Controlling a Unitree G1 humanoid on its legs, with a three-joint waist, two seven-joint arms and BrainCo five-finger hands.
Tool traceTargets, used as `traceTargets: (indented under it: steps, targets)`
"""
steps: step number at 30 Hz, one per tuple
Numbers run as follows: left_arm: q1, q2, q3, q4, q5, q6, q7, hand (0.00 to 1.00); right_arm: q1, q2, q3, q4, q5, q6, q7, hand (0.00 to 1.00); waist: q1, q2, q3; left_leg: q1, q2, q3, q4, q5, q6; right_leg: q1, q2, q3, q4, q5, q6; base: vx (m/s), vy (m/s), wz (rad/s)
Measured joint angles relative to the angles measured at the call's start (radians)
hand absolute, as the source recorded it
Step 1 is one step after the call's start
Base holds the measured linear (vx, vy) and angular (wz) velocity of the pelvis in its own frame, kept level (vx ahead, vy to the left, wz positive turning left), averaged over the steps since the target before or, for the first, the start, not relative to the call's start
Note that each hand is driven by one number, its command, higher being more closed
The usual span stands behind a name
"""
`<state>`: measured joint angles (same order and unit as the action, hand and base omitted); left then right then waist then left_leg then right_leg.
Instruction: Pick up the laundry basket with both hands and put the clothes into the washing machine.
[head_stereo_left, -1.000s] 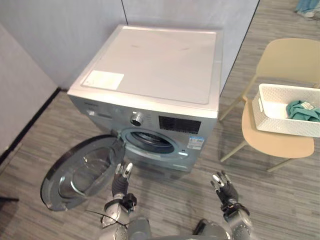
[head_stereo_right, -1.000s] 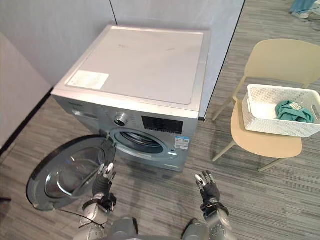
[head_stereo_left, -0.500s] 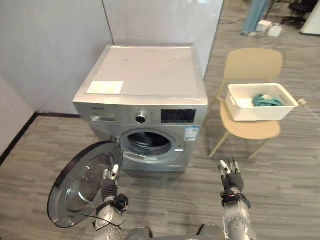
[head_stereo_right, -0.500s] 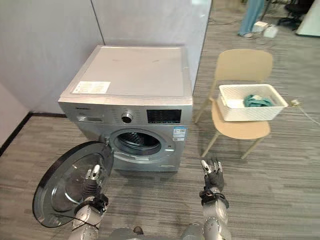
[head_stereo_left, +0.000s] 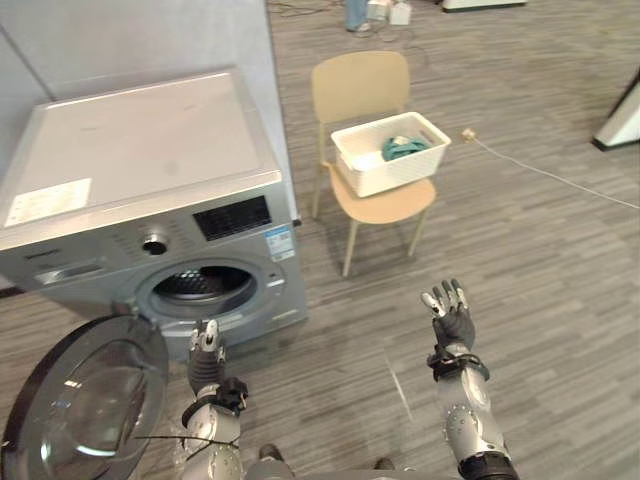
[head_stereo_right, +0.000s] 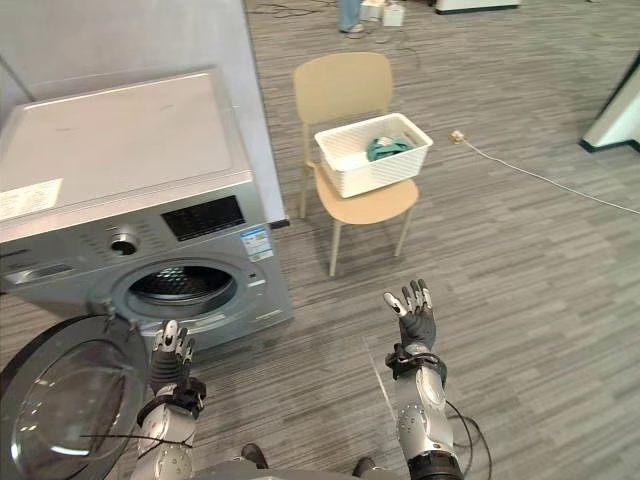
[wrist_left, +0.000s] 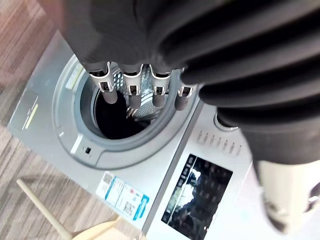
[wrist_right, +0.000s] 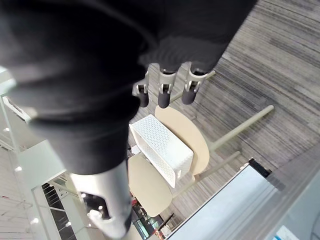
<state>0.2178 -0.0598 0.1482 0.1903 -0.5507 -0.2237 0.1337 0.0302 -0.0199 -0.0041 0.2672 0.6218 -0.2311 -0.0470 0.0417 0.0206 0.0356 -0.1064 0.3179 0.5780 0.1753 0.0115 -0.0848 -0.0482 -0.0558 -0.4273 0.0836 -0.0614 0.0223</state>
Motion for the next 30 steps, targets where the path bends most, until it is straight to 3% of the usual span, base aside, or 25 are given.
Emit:
traceTargets:
  steps: [4,6,7,9,10,11,14,15,17,18,19,21,24,25,26,27,29,30]
  targets:
    - [-0.013,-0.001,-0.002,-0.001,-0.009,-0.018,-0.002,0.0,0.001,-0.019,0.011,-0.008,-0.008,-0.001,-0.007,0.0,-0.007,0.011,0.009,0.006,0.011,-0.104,0.059,-0.005,0.006,0.026,0.017,0.054,-0.023,0.012,-0.016,-0.03,-0.071,-0.32]
    - [-0.011,-0.001,-0.013,0.0,-0.002,-0.02,-0.002,0.0,0.002,-0.027,0.008,-0.021,-0.055,-0.002,-0.017,0.0,-0.002,0.015,0.018,-0.009,-0.023,-0.172,0.087,-0.058,0.045,0.021,0.01,0.086,-0.044,0.022,-0.02,-0.04,0.083,-0.38]
    - [-0.01,0.0,-0.024,0.002,0.004,-0.02,-0.002,0.0,0.002,-0.027,0.008,-0.021,-0.068,-0.002,-0.018,0.0,0.001,0.016,0.019,-0.01,-0.038,-0.184,0.087,-0.073,0.048,0.015,0.008,0.099,-0.046,0.023,-0.022,-0.04,0.132,-0.44]
    - [-0.01,0.0,-0.055,0.006,0.026,-0.02,-0.003,0.0,0.001,-0.027,0.015,-0.026,-0.128,0.001,-0.018,0.0,0.002,0.037,0.018,0.0,-0.073,-0.224,0.044,-0.118,0.041,-0.017,0.006,0.128,-0.039,0.037,-0.001,-0.01,0.146,-0.47]
    - [-0.013,0.002,-0.076,0.01,0.051,-0.018,-0.003,0.0,-0.001,-0.03,0.018,-0.026,-0.175,0.007,-0.019,0.0,0.005,0.053,0.013,0.012,-0.083,-0.24,0.003,-0.137,0.012,-0.041,0.015,0.144,-0.032,0.044,0.01,0.02,0.17,-0.48]
    - [-0.019,0.007,-0.095,0.02,0.067,-0.013,-0.003,0.0,0.003,-0.025,0.023,-0.026,-0.205,0.014,-0.019,0.0,0.001,0.04,0.023,0.014,-0.094,-0.229,0.002,-0.139,0.014,-0.047,0.002,0.154,-0.026,0.049,0.019,0.04,0.171,-0.41]
    - [-0.05,0.03,-0.16,0.053,0.094,0.023,-0.026,0.0,0.034,0.0,0.031,-0.026,-0.273,0.037,-0.018,0.0,-0.005,-0.007,0.064,0.042,-0.114,-0.219,0.041,-0.173,0.0,-0.103,-0.062,0.164,0.178,-0.046,0.049,0.05,0.161,-0.04]
    - [-0.05,0.053,-0.214,0.054,0.105,0.037,-0.042,0.0,0.048,0.019,0.036,-0.025,-0.28,0.046,-0.014,0.0,-0.019,-0.024,0.068,0.048,-0.117,-0.218,0.071,-0.2,0.007,-0.181,-0.115,0.155,0.375,-0.076,0.069,0.03,0.049,0.07]
    - [-0.05,0.068,-0.255,0.052,0.125,0.046,-0.05,0.0,0.05,0.033,0.035,-0.012,-0.28,0.049,-0.014,0.0,-0.03,-0.018,0.072,0.058,-0.119,-0.22,0.067,-0.205,0.013,-0.222,-0.156,0.139,0.465,-0.084,0.053,0.07,0.027,0.13]
    - [-0.053,0.084,-0.276,0.043,0.132,0.047,-0.065,0.0,0.057,0.035,0.036,-0.011,-0.28,0.056,-0.014,0.0,-0.031,-0.027,0.072,0.068,-0.127,-0.222,0.06,-0.207,0.01,-0.238,-0.194,0.115,0.473,-0.107,0.029,0.09,0.003,0.12]
    - [-0.055,0.084,-0.275,0.042,0.132,0.047,-0.067,0.0,0.058,0.035,0.036,-0.011,-0.28,0.056,-0.014,0.0,-0.031,-0.027,0.073,0.068,-0.127,-0.224,0.06,-0.208,0.008,-0.239,-0.2,0.112,0.468,-0.109,0.025,0.13,-0.11,0.14]
    - [-0.073,0.085,-0.279,0.042,0.132,0.051,-0.071,0.0,0.061,0.032,0.029,-0.006,-0.28,0.062,-0.015,0.0,-0.032,-0.018,0.082,0.068,-0.1,-0.26,0.06,-0.223,-0.016,-0.275,-0.247,0.13,0.45,-0.112,0.031,0.11,-0.194,0.26]
    - [-0.085,0.089,-0.307,0.043,0.135,0.053,-0.084,0.0,0.074,0.03,0.013,-0.006,-0.281,0.066,-0.015,0.0,-0.03,0.002,0.094,0.077,-0.037,-0.303,0.068,-0.237,-0.072,-0.311,-0.281,0.197,0.376,-0.089,0.085,0.19,-0.374,0.31]
    - [-0.082,0.098,-0.314,0.043,0.151,0.054,-0.09,0.0,0.083,0.032,0.015,-0.006,-0.295,0.069,-0.015,0.0,-0.03,-0.018,0.092,0.1,-0.019,-0.312,0.066,-0.232,-0.121,-0.313,-0.295,0.23,0.303,-0.029,0.096,0.33,-0.487,0.31]
    - [-0.08,0.115,-0.315,0.049,0.17,0.054,-0.092,0.0,0.088,0.034,0.019,-0.006,-0.32,0.076,-0.015,0.0,-0.033,-0.049,0.09,0.129,-0.003,-0.324,0.062,-0.236,-0.171,-0.305,-0.3,0.252,0.275,0.048,0.168,0.34,-0.512,0.16]
    - [-0.086,0.099,-0.313,0.068,0.175,0.068,-0.091,0.0,0.077,0.014,0.02,-0.002,-0.336,0.087,-0.015,0.0,-0.031,-0.003,0.1,0.153,0.053,-0.336,0.045,-0.224,-0.173,-0.31,-0.254,0.234,0.342,0.005,0.161,0.34,-0.573,-0.02]
    - [-0.077,0.075,-0.317,0.066,0.214,0.07,-0.095,0.0,0.065,-0.008,0.014,-0.011,-0.366,0.087,-0.015,0.0,-0.033,0.025,0.098,0.164,0.114,-0.351,0.034,-0.149,-0.173,-0.341,-0.194,0.223,0.44,-0.093,0.133,0.27,-0.471,-0.24]
    - [-0.074,0.058,-0.313,0.074,0.26,0.075,-0.095,0.0,0.061,-0.011,0.015,-0.011,-0.401,0.088,-0.017,0.0,-0.035,0.051,0.095,0.16,0.185,-0.388,0.065,-0.092,-0.168,-0.33,-0.126,0.197,0.473,-0.15,0.095,0.24,-0.336,-0.24]
